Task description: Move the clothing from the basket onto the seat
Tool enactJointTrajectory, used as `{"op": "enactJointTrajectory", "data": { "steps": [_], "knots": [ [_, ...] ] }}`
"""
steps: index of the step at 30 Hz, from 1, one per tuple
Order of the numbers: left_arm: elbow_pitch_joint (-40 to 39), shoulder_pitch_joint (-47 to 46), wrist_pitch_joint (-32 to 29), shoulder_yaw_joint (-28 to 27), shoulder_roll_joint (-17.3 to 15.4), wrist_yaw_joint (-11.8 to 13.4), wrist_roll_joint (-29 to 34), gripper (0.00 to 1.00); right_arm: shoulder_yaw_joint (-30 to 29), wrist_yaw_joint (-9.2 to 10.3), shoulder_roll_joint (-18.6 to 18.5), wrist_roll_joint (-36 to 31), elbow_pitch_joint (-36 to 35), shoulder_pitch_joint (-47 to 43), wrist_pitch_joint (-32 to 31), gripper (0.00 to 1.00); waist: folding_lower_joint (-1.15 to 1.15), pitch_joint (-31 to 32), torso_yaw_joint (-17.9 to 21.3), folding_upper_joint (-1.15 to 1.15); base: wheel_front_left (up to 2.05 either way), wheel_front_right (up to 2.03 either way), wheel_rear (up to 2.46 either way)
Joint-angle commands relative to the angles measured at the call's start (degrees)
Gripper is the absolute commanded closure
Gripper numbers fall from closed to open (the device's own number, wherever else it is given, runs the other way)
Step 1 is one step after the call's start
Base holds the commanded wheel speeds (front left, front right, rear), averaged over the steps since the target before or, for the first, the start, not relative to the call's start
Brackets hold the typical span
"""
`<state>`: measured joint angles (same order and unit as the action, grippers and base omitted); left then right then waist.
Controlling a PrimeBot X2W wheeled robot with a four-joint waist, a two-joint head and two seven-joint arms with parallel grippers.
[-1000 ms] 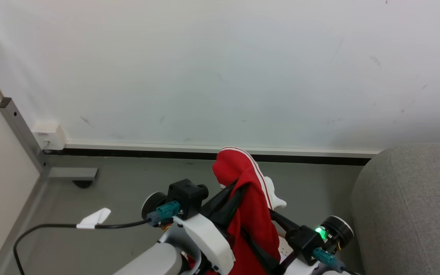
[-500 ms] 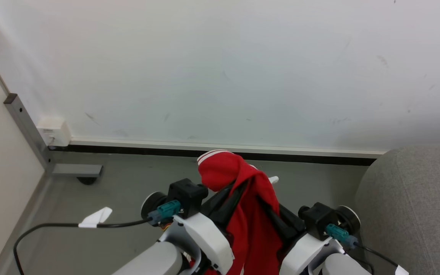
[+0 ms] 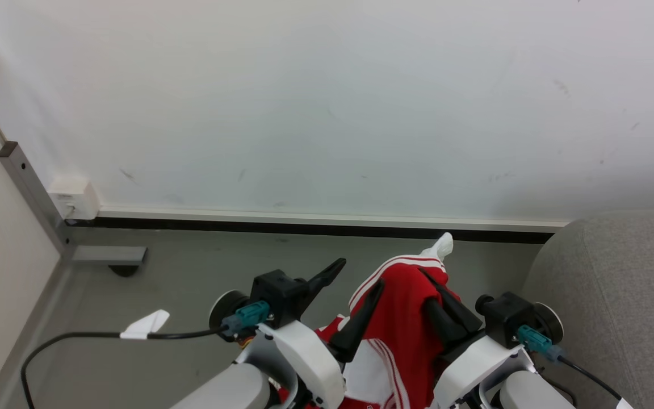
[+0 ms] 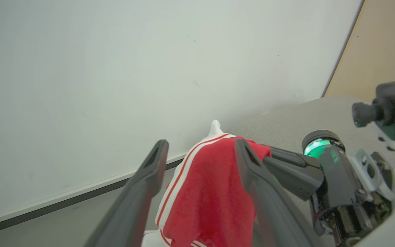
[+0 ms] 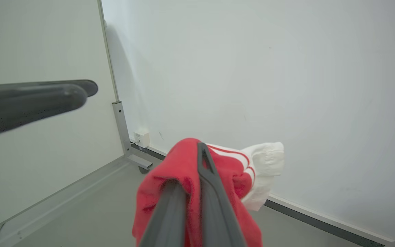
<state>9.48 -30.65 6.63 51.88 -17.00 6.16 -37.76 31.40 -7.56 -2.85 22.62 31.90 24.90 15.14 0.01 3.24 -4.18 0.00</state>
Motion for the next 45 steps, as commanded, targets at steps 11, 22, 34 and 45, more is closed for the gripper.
{"op": "enactJointTrajectory", "data": {
  "steps": [11,22,34,45],
  "knots": [
    [0.29,0.66,0.16,0.22,-0.44,0.37,-0.93,0.00,-4.07,0.13,-0.08,-2.61,-1.89,-0.92,0.01,1.00,-0.01,-0.43,1.45,0.00,0.00,0.00,0.00],
    [0.55,1.12,0.84,0.58,-0.19,0.64,-1.08,0.00,-11.48,0.14,-0.40,-6.76,-5.01,-2.22,0.01,1.00,-0.01,-0.97,5.31,0.00,0.00,0.00,0.00],
    [1.08,1.66,1.92,1.48,0.94,0.61,-1.10,0.00,-16.77,0.13,-4.03,-8.96,-9.74,-3.94,0.01,1.00,-0.01,-2.38,13.67,0.00,0.00,0.00,0.00],
    [1.82,0.88,2.98,2.46,2.31,0.21,-0.65,0.00,-20.51,0.13,-6.15,-9.57,-13.41,-4.82,0.01,1.00,-0.01,-4.99,21.17,0.00,0.00,0.00,0.00]
  ]
}}
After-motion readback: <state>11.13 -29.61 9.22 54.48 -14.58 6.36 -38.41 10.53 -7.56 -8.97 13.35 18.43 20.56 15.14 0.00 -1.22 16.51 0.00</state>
